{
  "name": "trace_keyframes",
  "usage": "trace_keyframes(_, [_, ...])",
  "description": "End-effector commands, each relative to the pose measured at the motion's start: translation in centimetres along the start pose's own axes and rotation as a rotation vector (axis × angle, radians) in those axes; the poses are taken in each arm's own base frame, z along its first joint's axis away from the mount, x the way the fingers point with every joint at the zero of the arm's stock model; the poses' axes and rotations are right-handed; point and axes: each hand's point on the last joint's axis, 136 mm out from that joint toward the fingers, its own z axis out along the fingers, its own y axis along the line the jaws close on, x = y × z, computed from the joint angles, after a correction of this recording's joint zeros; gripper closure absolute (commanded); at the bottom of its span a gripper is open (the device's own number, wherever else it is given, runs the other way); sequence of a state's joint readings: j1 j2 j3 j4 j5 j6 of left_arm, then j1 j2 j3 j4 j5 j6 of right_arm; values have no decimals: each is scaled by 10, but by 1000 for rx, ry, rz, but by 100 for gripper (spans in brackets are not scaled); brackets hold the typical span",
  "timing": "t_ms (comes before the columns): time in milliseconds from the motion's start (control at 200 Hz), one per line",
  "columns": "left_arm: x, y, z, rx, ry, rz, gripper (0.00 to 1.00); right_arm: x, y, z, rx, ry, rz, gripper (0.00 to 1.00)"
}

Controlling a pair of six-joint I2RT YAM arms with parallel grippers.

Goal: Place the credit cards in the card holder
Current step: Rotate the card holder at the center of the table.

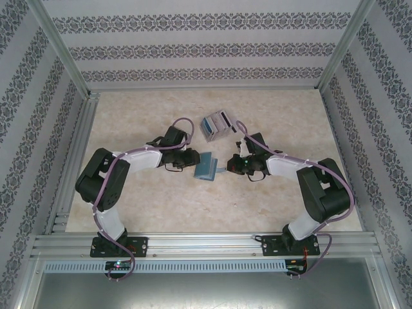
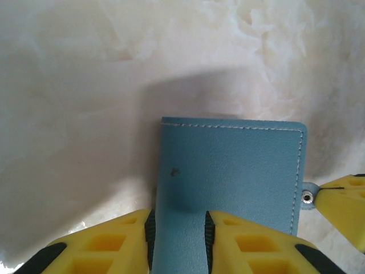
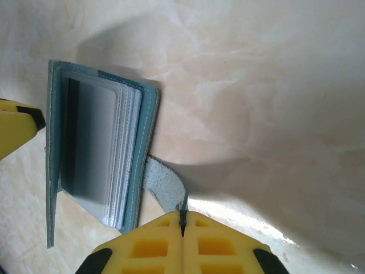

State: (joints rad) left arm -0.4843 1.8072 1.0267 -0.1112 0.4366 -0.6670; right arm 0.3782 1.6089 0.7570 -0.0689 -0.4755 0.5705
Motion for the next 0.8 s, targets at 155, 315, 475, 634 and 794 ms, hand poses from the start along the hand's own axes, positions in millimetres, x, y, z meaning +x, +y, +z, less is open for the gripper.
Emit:
trace_keyframes(155, [19,-14,18,-94,111,137,68,-5,9,-2,5,-34,-44,96])
trace_keyframes(315, [31,-7,24,-116,140,137,69,-18,25,-7,-31,-53,-70,96])
trace_keyframes(475, [42,-2,27,-124,158,127,69,-25,49,-5,-107,-50,-90,96])
trace_keyframes(634, [41,-4,28,-111,149,118,70,-22,62,7,-154,-10,-98,96])
trace_keyframes(794, [38,-6,29,-108,140,116,71,-20,64,20,-171,11,-85,96])
